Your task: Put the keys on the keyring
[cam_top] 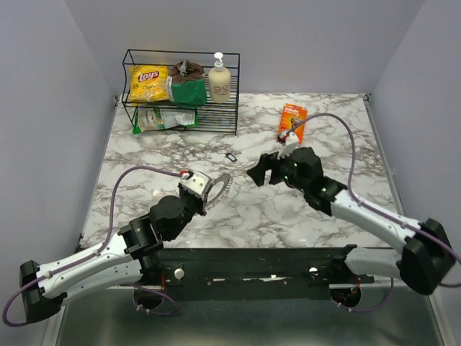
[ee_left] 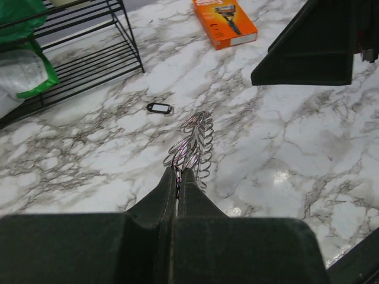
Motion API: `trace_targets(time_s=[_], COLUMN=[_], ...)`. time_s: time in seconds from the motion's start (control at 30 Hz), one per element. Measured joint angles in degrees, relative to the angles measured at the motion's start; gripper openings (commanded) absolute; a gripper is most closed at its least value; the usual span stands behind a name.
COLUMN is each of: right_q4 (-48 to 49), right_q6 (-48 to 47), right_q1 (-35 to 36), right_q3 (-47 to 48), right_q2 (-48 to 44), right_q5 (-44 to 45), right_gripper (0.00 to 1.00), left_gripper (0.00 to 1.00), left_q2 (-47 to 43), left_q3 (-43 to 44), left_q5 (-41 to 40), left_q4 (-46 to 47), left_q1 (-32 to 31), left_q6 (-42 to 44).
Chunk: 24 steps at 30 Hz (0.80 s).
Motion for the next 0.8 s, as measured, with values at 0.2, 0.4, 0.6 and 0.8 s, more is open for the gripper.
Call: trace_targets(time_s=[0.2, 0.4, 0.6, 0.8], right_q4=[-3.7, -5.2, -6.1, -7.5], right_q6=[-0.8, -2.5, -2.4, -1.5], right_q1=[-0.3, -2.5, -5.7, -7.3], right_q3=[16.2, 26.1, 32.6, 38.1], right_q2=[20.7, 34.1, 42.5, 49.4], right_q5=[-1.2, -6.1, -10.3, -13.0], right_gripper=[0.87, 0.76, 0.65, 0.59], left_gripper=[0.00, 0.00, 0.00, 0.00], left_q2=[0.3, -5.0, -8.8, -8.1], left_q3=[4.4, 4.5, 4.5, 4.5], left_q5=[-4.5, -5.7, -5.6, -3.7], left_q4=[-6.5, -10.8, -11.1, -11.1], left_q1=[2.4, 4.0, 4.3, 4.3], left_q6=[-1.0, -1.4, -1.4, -1.3])
